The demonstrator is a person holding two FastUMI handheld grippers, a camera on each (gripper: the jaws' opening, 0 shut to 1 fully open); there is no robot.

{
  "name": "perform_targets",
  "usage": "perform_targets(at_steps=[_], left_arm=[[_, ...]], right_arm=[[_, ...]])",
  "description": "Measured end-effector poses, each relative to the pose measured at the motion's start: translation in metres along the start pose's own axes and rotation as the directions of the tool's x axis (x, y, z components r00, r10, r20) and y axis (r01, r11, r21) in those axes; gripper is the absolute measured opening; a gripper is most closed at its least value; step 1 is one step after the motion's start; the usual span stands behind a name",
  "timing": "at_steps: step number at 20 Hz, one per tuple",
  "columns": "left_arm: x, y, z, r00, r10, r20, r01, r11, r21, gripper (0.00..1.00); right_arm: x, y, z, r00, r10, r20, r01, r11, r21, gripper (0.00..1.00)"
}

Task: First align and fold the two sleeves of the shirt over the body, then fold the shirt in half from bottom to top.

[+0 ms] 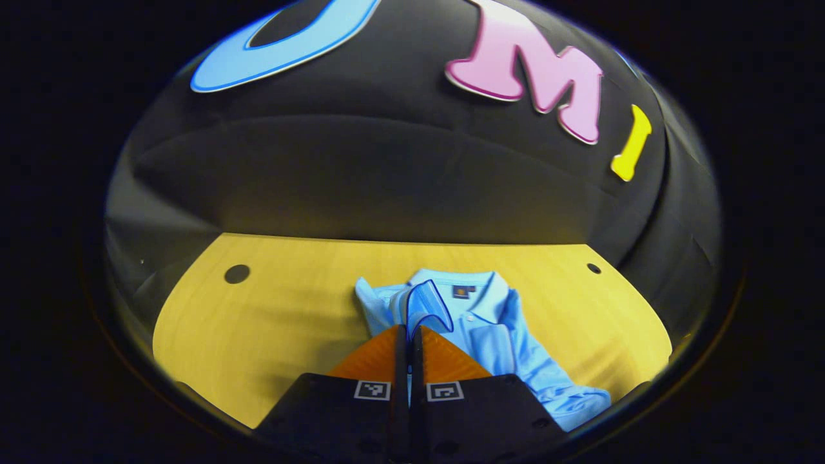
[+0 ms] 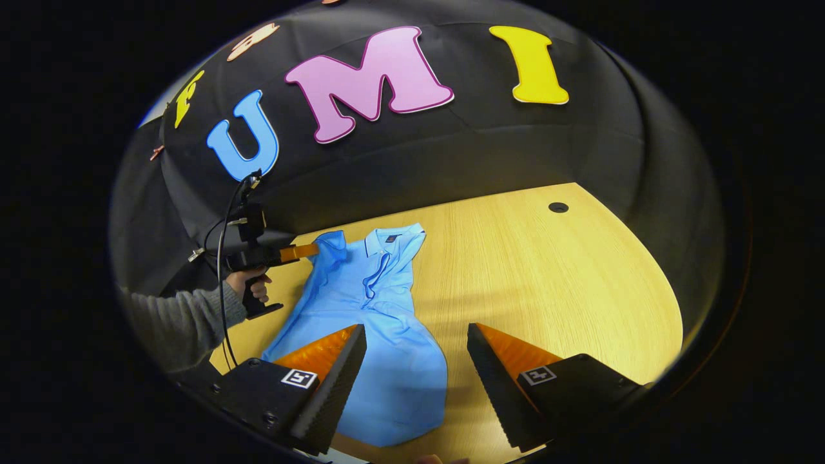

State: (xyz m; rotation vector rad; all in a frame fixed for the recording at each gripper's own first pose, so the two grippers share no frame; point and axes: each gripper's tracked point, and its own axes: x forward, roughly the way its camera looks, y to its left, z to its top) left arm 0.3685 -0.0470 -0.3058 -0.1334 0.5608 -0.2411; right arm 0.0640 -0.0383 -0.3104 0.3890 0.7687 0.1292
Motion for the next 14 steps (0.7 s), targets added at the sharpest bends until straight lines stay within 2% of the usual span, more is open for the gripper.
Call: perform_targets(at_steps=[4, 9, 14], left_arm=[[0.004, -0.050, -0.018, 0.997, -0.074, -0.037, 0.076, 0.996, 0.048, 0.06], [0.009, -0.087, -0.047, 0.987, -0.123, -0.100, 0.133, 0.986, 0.100, 0.06], [0.019, -0.100, -0.079, 0.975, -0.122, -0.184, 0.150, 0.978, 0.146, 0.06]], right_arm=[[-0.006, -0.008, -0.001, 1.000, -0.012, 0.000, 0.012, 1.000, 0.010, 0.98], [-0.016, -0.017, -0.009, 1.000, -0.027, -0.004, 0.027, 0.999, 0.022, 0.98], [-0.022, -0.022, -0.014, 0.999, -0.034, -0.008, 0.035, 0.999, 0.038, 0.98]])
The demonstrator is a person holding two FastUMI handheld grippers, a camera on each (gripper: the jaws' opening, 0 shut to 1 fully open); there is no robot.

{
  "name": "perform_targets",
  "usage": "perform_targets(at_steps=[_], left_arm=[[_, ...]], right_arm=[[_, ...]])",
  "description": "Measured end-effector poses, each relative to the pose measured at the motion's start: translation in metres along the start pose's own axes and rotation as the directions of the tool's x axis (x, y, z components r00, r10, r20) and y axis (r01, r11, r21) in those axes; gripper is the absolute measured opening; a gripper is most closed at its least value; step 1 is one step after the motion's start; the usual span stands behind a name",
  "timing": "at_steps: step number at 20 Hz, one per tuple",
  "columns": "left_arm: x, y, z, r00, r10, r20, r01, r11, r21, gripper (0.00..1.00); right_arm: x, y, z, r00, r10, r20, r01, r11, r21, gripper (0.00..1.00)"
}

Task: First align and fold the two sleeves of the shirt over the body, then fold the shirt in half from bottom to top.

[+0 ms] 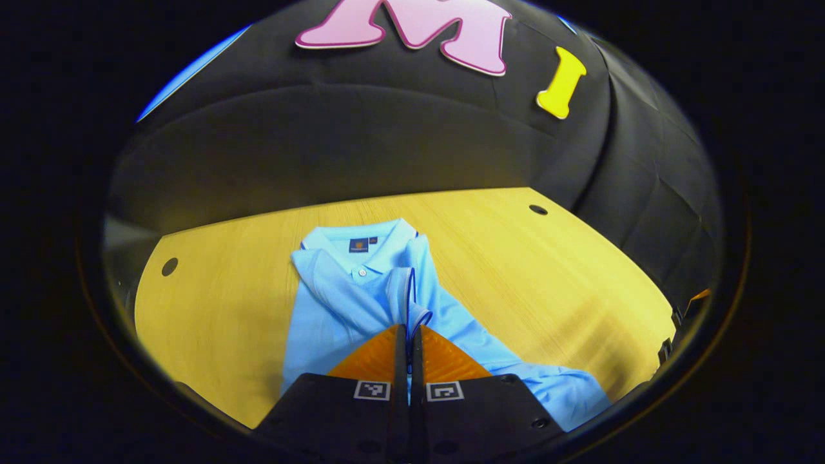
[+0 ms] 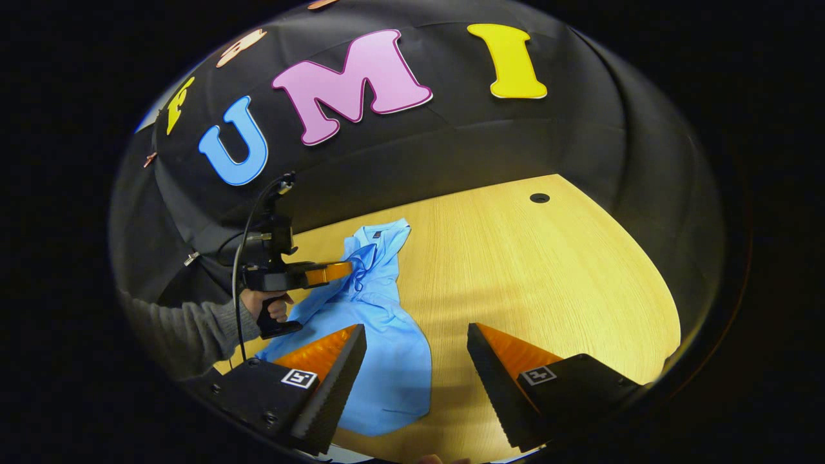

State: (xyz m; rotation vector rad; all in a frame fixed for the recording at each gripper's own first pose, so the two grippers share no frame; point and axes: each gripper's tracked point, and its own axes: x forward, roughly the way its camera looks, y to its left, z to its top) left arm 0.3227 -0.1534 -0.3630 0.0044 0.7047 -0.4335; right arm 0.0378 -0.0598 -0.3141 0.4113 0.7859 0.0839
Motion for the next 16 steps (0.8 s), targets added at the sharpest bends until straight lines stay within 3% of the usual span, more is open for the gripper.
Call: perform_targets(at_steps=[4, 8, 12, 13, 14, 16], left_arm=[[0.011, 0.001, -0.025, 0.997, 0.025, -0.074, -0.024, 1.000, 0.020, 0.06], [0.012, -0.001, -0.026, 0.997, 0.017, -0.079, -0.015, 0.999, 0.028, 0.06], [0.011, 0.003, -0.028, 0.997, 0.012, -0.078, -0.010, 1.000, 0.021, 0.18], [0.011, 0.006, -0.029, 0.997, 0.025, -0.080, -0.023, 0.999, 0.022, 0.32], [0.011, 0.011, -0.028, 0.996, 0.042, -0.077, -0.041, 0.999, 0.024, 0.35], [0.009, 0.015, -0.027, 0.995, 0.065, -0.069, -0.063, 0.998, 0.031, 0.58]], right_arm=[[-0.004, -0.003, -0.001, 1.000, -0.009, 0.005, 0.009, 1.000, 0.006, 0.98], [-0.008, -0.007, -0.005, 0.999, -0.030, 0.011, 0.030, 1.000, 0.009, 0.98], [-0.012, -0.005, -0.011, 0.999, -0.041, 0.009, 0.041, 0.999, 0.015, 0.98], [-0.013, -0.003, -0.012, 0.999, -0.044, 0.009, 0.044, 0.999, 0.016, 0.98], [-0.014, -0.002, -0.012, 0.999, -0.047, 0.012, 0.047, 0.999, 0.018, 0.98], [-0.016, 0.001, -0.013, 0.998, -0.052, 0.018, 0.052, 0.998, 0.017, 0.98]])
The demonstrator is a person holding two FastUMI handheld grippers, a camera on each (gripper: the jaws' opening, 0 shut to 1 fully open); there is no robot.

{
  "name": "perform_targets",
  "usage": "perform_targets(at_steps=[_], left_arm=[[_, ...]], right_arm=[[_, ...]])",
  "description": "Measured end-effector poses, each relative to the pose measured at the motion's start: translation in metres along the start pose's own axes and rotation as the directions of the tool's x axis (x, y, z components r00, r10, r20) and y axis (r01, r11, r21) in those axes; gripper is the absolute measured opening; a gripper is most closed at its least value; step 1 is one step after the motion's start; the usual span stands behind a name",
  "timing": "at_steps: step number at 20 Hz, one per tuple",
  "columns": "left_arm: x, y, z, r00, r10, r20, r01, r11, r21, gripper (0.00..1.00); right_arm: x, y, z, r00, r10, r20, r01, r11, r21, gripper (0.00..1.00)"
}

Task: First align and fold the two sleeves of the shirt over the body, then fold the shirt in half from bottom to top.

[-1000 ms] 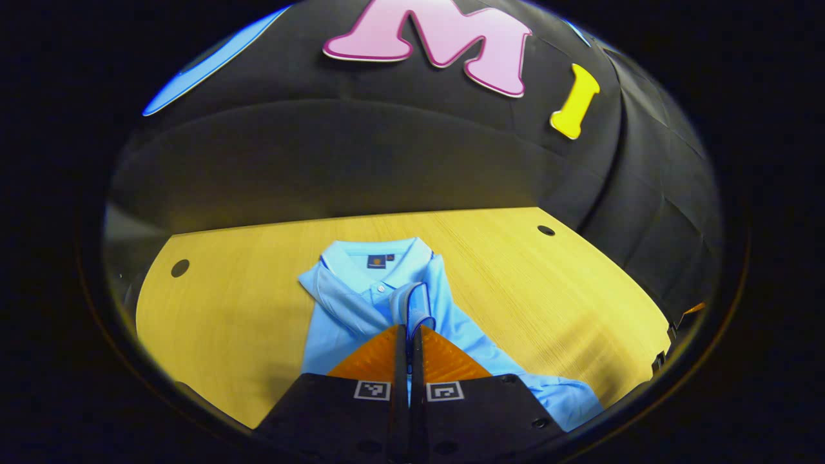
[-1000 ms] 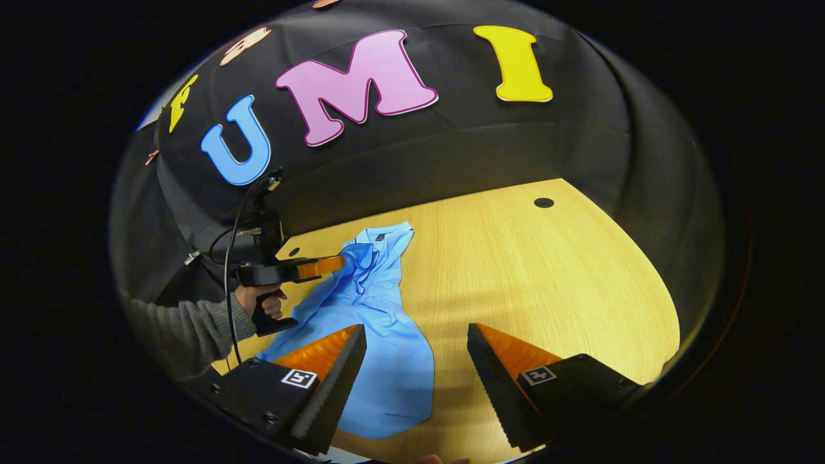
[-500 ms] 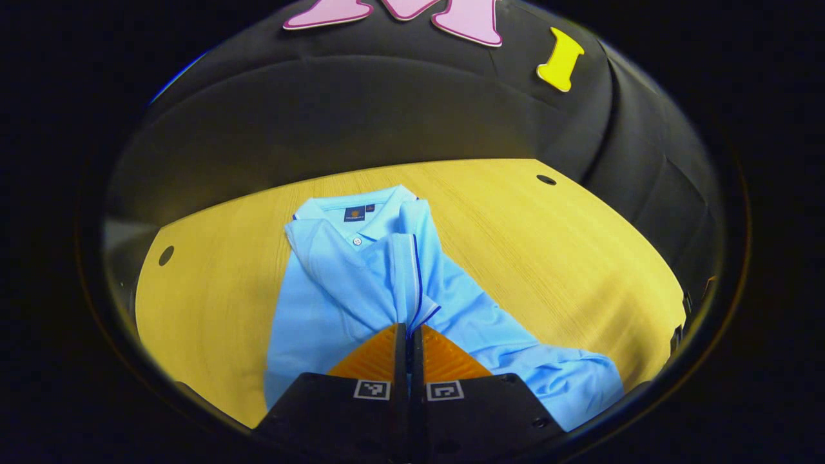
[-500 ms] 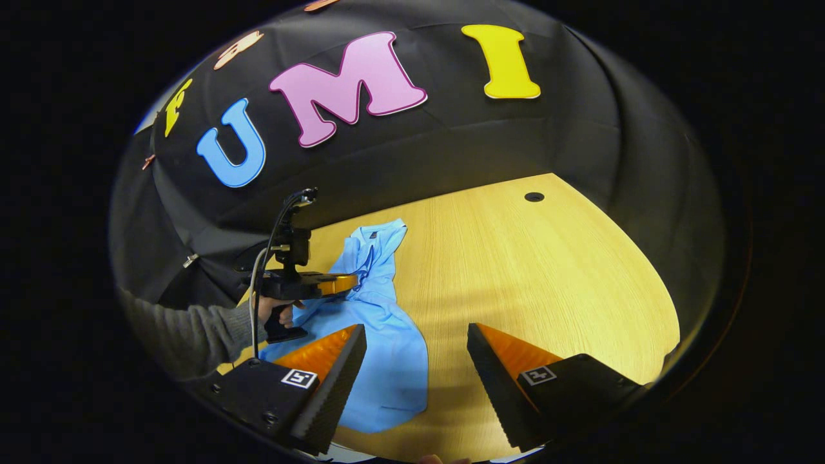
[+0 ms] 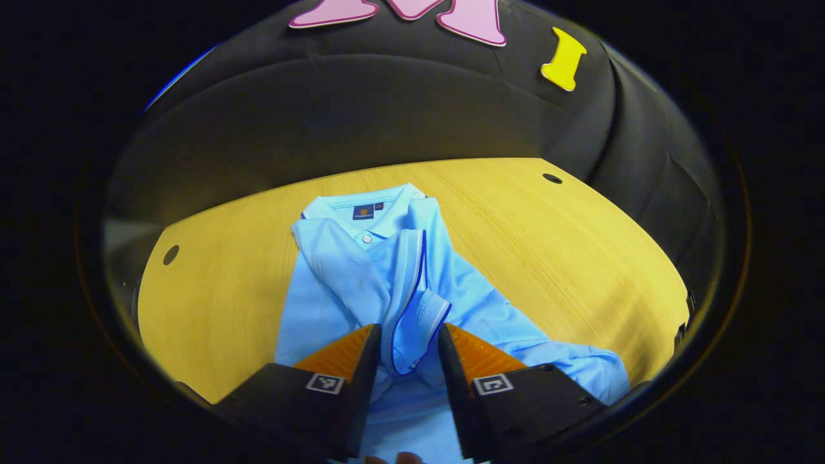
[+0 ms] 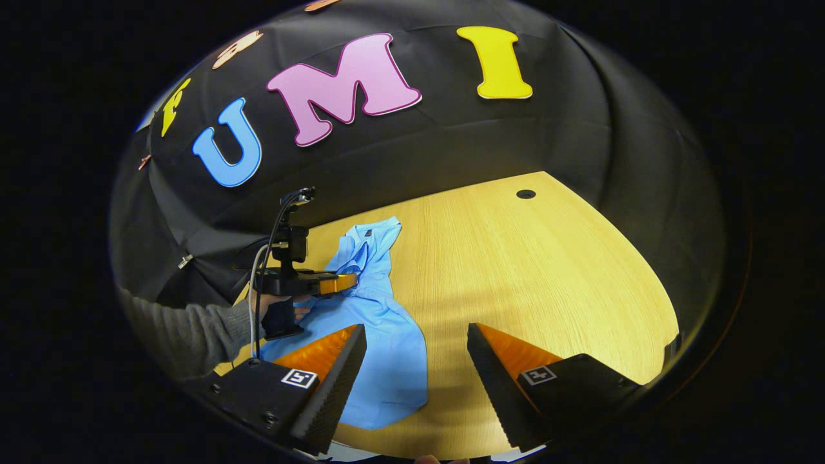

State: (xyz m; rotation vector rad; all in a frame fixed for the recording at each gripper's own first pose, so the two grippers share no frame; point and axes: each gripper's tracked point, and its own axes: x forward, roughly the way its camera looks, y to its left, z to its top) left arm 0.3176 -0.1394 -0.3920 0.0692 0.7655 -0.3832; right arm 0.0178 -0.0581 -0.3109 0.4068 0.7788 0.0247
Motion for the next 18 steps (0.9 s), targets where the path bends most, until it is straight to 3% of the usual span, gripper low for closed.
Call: perform_targets(at_steps=[1, 7, 13, 18], left_arm=[[0.000, 0.001, 0.000, 1.000, 0.006, 0.003, -0.006, 1.000, 0.005, 0.67], [-0.016, 0.013, 0.009, 0.996, 0.072, 0.060, -0.075, 0.996, 0.052, 0.98], [-0.106, 0.022, 0.010, 0.985, 0.064, 0.158, -0.061, 0.998, -0.021, 0.98], [-0.206, 0.038, -0.045, 0.982, 0.097, 0.163, -0.091, 0.995, -0.045, 0.98]], right_arm=[[0.000, 0.001, 0.000, 1.000, -0.001, 0.003, 0.001, 1.000, -0.001, 0.98], [-0.007, 0.010, -0.007, 1.000, -0.022, 0.010, 0.022, 1.000, 0.000, 0.98], [-0.027, 0.008, -0.027, 0.998, -0.054, -0.024, 0.053, 0.997, -0.054, 0.98], [-0.033, 0.008, -0.077, 0.991, -0.073, -0.114, 0.058, 0.990, -0.130, 0.98]])
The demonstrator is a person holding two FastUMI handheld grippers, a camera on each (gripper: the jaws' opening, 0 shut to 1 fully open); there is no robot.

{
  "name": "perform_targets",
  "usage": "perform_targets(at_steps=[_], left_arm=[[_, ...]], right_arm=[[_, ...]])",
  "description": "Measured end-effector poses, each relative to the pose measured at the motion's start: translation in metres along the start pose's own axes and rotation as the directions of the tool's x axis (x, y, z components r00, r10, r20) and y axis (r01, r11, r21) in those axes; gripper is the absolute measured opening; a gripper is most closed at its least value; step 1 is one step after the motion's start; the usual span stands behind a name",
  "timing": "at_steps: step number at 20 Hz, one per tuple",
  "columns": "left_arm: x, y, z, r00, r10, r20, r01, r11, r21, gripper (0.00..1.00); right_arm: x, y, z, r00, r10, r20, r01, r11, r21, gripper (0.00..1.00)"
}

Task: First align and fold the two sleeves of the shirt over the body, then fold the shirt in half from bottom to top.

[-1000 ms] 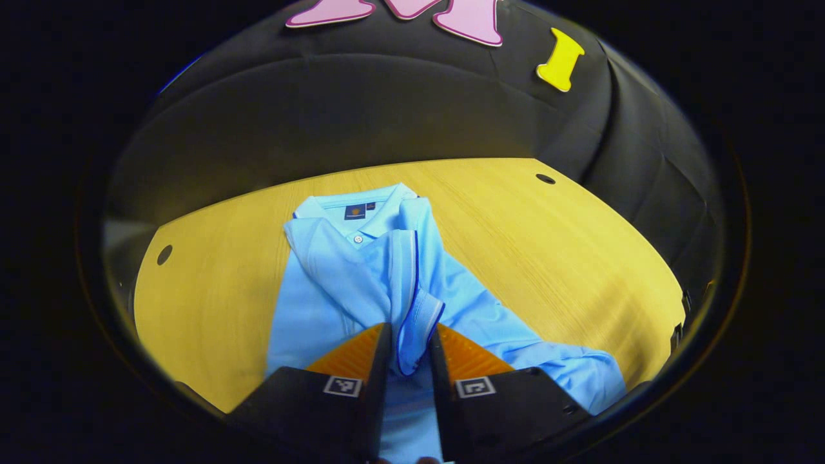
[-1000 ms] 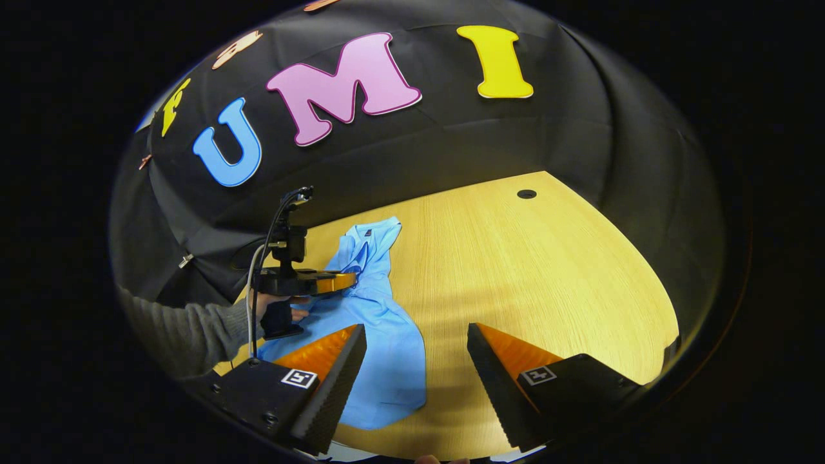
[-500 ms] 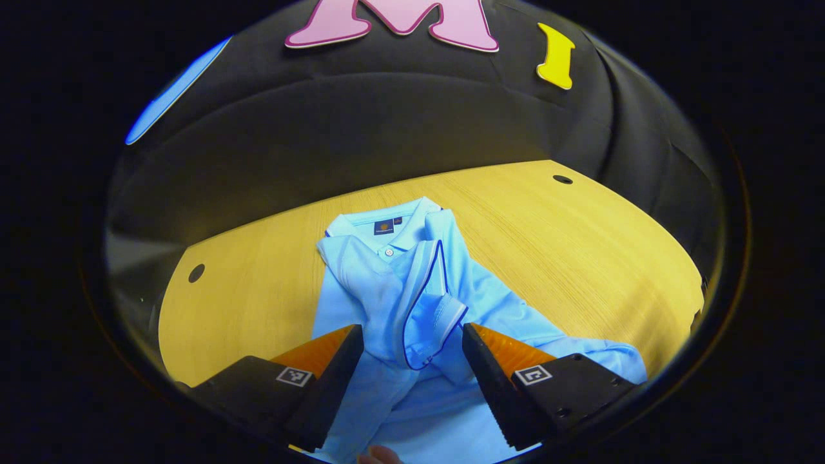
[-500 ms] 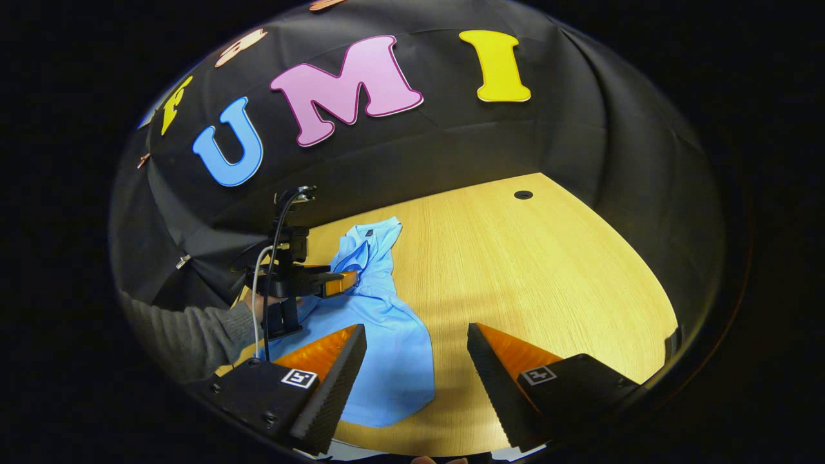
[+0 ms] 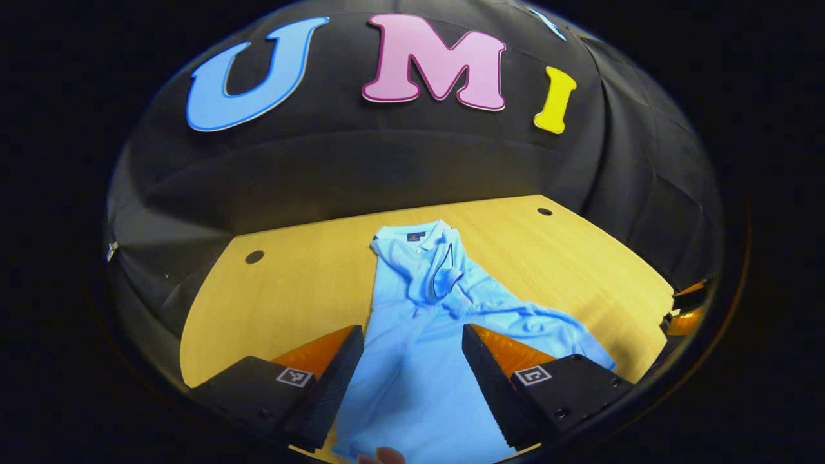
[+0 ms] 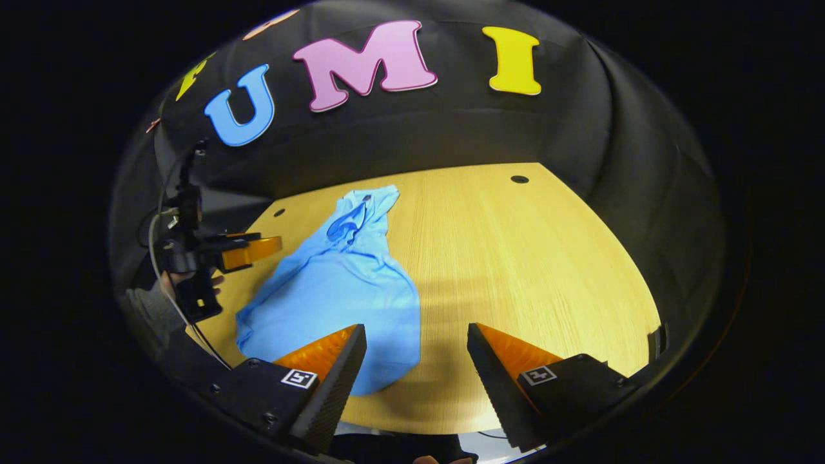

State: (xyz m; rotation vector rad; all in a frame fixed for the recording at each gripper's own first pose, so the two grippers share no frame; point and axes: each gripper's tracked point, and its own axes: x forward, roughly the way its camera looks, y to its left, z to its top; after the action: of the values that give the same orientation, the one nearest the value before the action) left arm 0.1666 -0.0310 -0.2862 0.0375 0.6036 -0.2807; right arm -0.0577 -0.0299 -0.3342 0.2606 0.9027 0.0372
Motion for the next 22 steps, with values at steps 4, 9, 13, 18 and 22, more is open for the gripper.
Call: perform_targets(at_steps=[4, 9, 13, 18, 22], left_arm=[[-0.064, 0.016, -0.055, 0.997, 0.039, -0.072, -0.041, 0.999, -0.022, 0.98], [-0.091, 0.016, -0.131, 0.978, 0.056, -0.199, -0.071, 0.995, -0.070, 0.98], [-0.078, 0.020, -0.157, 0.969, 0.060, -0.241, -0.085, 0.992, -0.094, 0.98], [-0.063, 0.037, -0.175, 0.953, 0.104, -0.283, -0.138, 0.985, -0.101, 0.98], [-0.064, 0.043, -0.191, 0.940, 0.122, -0.320, -0.157, 0.984, -0.087, 0.97]], right_arm=[[0.008, 0.014, -0.030, 0.999, 0.008, -0.051, -0.010, 1.000, -0.029, 0.98], [0.025, 0.029, -0.059, 0.994, -0.001, -0.112, -0.012, 0.993, -0.119, 0.98], [0.038, 0.031, -0.081, 0.986, -0.035, -0.165, 0.006, 0.985, -0.173, 0.98], [0.053, 0.028, -0.095, 0.978, -0.069, -0.196, 0.030, 0.980, -0.197, 0.98], [0.061, 0.024, -0.103, 0.973, -0.083, -0.216, 0.042, 0.981, -0.190, 0.98]])
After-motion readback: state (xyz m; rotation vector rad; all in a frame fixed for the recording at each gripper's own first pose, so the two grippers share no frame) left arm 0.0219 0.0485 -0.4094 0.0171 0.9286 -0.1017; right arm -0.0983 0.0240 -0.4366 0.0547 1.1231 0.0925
